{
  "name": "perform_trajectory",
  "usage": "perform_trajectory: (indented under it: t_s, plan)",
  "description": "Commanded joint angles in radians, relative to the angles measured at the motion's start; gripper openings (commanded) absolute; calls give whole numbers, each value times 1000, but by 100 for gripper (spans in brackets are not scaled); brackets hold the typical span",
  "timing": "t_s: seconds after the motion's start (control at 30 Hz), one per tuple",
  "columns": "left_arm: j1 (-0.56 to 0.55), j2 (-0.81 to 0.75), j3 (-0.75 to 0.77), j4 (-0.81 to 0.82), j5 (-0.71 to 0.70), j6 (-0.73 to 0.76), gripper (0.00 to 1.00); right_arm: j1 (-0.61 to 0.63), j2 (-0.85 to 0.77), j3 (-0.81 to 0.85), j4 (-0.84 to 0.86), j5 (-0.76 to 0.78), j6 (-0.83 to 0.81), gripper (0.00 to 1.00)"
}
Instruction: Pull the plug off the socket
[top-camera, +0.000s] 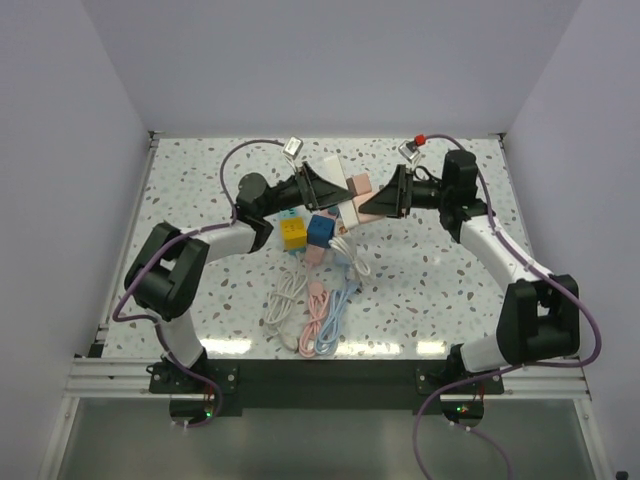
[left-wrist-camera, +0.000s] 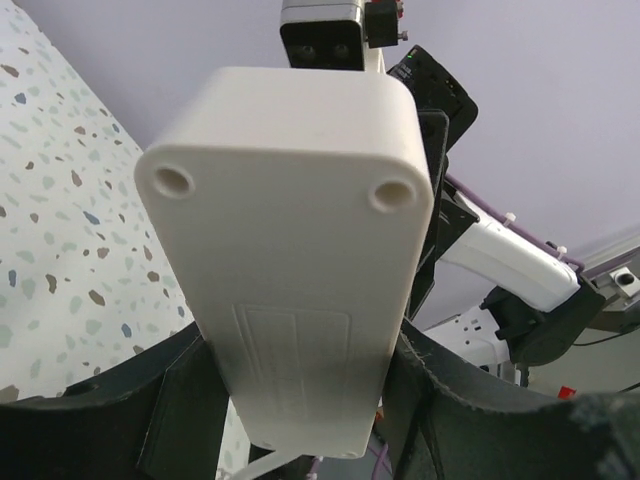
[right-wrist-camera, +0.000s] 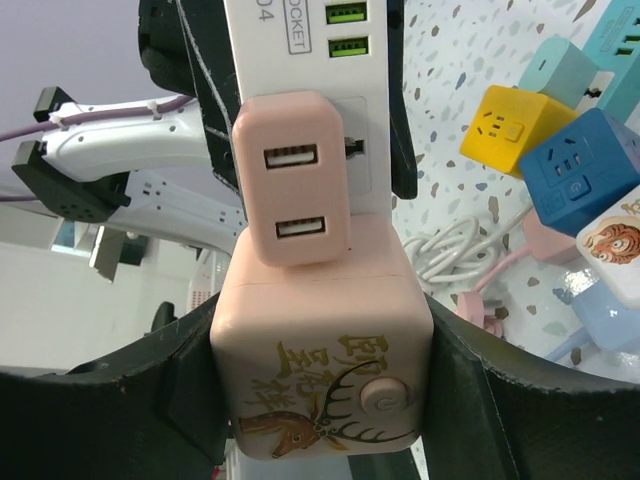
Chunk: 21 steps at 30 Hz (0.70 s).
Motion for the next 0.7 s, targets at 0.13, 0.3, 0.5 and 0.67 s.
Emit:
perform_trajectory:
  t_s: [0.13, 0.3, 0.5, 0.67]
  plan:
    - [212, -65, -51, -40, 133, 140, 0, -143, 70, 86, -125, 52, -22, 0]
    - [218, -48, -54, -78, 226, 157, 0, -177, 164, 191, -233, 32, -100, 0]
    - [216, -10, -14, -65, 354, 120, 0, -171, 242, 328, -514, 52, -330, 0]
    - [216, -33, -2, -142, 362, 158, 0, -116, 282, 371, -629, 47, -430, 0]
